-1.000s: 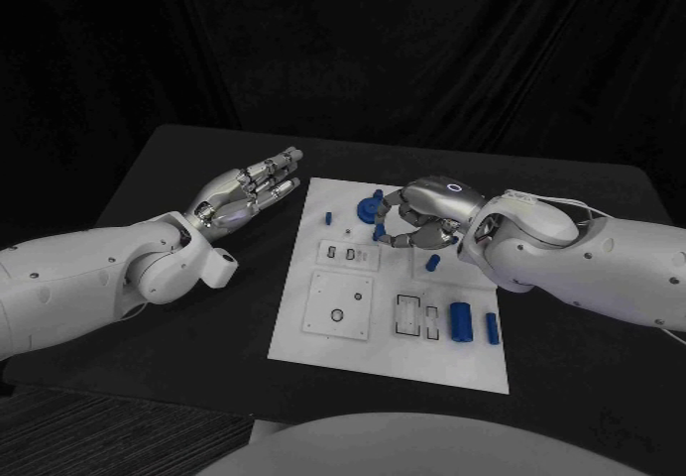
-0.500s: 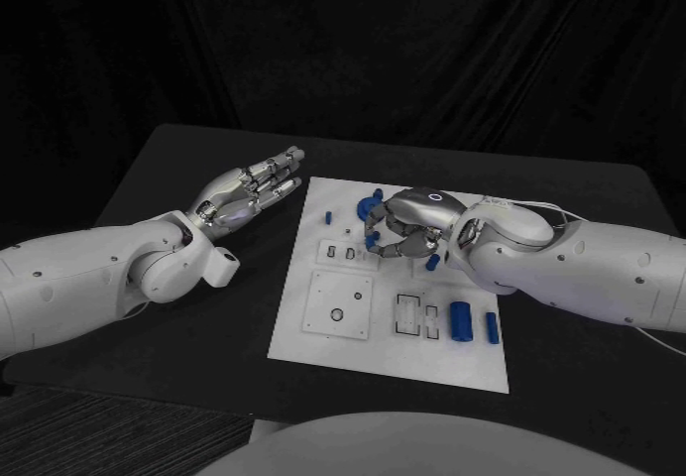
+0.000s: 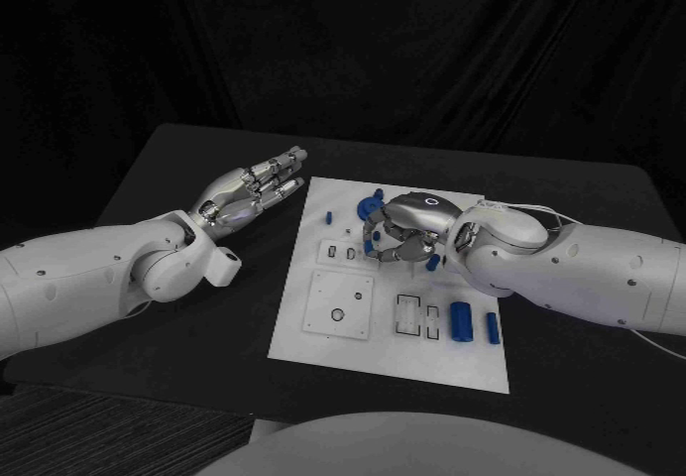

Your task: Assemble the parts on the task board

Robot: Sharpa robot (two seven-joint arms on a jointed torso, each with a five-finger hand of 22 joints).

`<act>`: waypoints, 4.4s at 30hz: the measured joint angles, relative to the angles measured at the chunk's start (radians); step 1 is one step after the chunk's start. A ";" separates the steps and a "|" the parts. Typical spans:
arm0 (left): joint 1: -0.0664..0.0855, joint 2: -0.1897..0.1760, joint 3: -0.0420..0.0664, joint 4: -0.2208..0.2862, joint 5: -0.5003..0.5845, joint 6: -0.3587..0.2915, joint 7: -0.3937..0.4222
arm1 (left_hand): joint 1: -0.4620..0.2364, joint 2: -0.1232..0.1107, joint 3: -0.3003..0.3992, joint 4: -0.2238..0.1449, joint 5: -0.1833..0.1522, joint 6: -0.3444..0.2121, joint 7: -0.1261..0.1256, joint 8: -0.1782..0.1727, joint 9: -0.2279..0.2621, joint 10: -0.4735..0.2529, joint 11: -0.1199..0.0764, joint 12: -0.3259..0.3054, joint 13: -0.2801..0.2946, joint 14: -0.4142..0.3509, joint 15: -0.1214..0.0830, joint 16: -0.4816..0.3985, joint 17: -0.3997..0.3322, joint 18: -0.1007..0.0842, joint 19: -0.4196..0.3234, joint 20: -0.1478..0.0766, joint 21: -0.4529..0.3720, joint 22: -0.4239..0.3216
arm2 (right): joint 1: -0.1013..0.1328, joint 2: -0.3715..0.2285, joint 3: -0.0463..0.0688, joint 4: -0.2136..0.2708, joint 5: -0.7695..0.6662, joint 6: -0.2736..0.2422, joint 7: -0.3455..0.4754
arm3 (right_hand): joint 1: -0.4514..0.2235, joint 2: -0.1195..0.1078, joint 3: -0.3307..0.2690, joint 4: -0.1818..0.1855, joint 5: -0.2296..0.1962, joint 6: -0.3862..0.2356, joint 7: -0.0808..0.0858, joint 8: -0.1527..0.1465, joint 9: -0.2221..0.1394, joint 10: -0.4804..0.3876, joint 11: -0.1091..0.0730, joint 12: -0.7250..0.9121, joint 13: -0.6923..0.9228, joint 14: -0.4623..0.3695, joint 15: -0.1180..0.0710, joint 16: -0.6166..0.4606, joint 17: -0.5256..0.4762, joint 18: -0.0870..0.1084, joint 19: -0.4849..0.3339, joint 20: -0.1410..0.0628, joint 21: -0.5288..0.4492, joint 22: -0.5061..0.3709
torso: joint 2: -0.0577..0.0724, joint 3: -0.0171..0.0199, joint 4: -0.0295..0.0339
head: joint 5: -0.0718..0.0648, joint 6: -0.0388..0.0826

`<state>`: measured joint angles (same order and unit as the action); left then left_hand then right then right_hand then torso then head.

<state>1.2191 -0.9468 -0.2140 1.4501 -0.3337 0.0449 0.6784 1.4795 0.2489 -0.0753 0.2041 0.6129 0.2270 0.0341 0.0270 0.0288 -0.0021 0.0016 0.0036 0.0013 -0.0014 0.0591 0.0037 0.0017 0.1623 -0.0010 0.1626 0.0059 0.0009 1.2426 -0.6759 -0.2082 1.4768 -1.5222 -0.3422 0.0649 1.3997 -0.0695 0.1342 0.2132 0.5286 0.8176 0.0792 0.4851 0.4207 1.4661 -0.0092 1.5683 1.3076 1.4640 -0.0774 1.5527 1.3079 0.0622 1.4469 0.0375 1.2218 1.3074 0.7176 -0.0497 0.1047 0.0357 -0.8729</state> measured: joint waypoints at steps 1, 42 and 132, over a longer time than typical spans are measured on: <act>0.000 0.000 0.000 0.000 0.000 0.000 0.000 | 0.000 0.000 0.000 0.000 0.000 0.000 0.000 0.000 0.000 0.000 0.000 0.000 0.000 0.000 0.000 0.000 0.000 0.000 0.000 0.000 0.000 0.000 | -0.001 0.001 0.000 -0.001 0.000 0.000 0.000 | 0.000 0.000 0.000 0.000 -0.005 0.000 0.000 0.000 0.000 0.000 0.000 0.000 0.000 0.000 0.000 0.000 0.000 0.000 0.000 0.000 0.000 0.000 | 0.000 0.0000 0.0000 | 0.000 0.000; 0.000 0.005 0.000 -0.006 0.000 0.010 0.000 | 0.000 0.000 0.006 0.000 0.000 0.000 0.000 0.000 0.000 0.004 0.003 0.000 0.000 0.000 0.000 0.000 0.000 0.000 0.004 0.004 0.000 0.000 | -0.012 0.000 0.000 -0.010 -0.024 0.003 -0.012 | -0.001 -0.001 0.005 -0.011 -0.008 -0.011 0.011 -0.009 0.009 0.000 0.000 0.000 0.000 -0.001 0.006 -0.004 0.000 0.000 -0.004 0.004 -0.014 0.000 | 0.000 0.0000 0.0001 | 0.001 0.000; 0.082 0.015 0.001 0.056 -0.207 -0.184 -0.060 | -0.048 -0.139 0.023 0.057 -0.402 0.532 0.120 0.150 0.064 1.112 0.101 1.382 1.079 0.901 0.011 1.259 0.813 -0.024 0.876 -0.016 0.968 0.618 | 0.196 -0.281 0.000 0.139 0.037 -0.312 0.097 | -0.104 0.030 -0.094 0.061 -0.436 -0.110 0.025 -0.077 -0.173 0.000 0.014 0.000 0.000 0.001 0.015 0.013 -0.001 0.016 0.015 0.014 0.041 0.000 | -0.037 0.0572 -0.0476 | 0.040 0.040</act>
<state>1.3014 -0.9316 -0.2125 1.5063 -0.5404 -0.1391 0.6189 1.4314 0.1099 -0.0524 0.2607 0.2105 0.7594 0.1542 0.1773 0.0932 1.1101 0.1022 1.3852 1.0802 0.9000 0.0699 1.2623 0.8145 0.1383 0.8750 0.1465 0.9738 0.6187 1.4385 -0.9569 -0.2080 1.6158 -1.4856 -0.6545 0.1615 1.2952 -0.0391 0.0403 0.2742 0.0922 0.7076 0.1043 0.4086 0.2473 1.4662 0.0051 1.5683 1.3079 1.4652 -0.0625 1.5662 1.3073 0.0783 1.4615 0.0517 1.2625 1.3078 0.6808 0.0076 0.0570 0.0760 -0.8327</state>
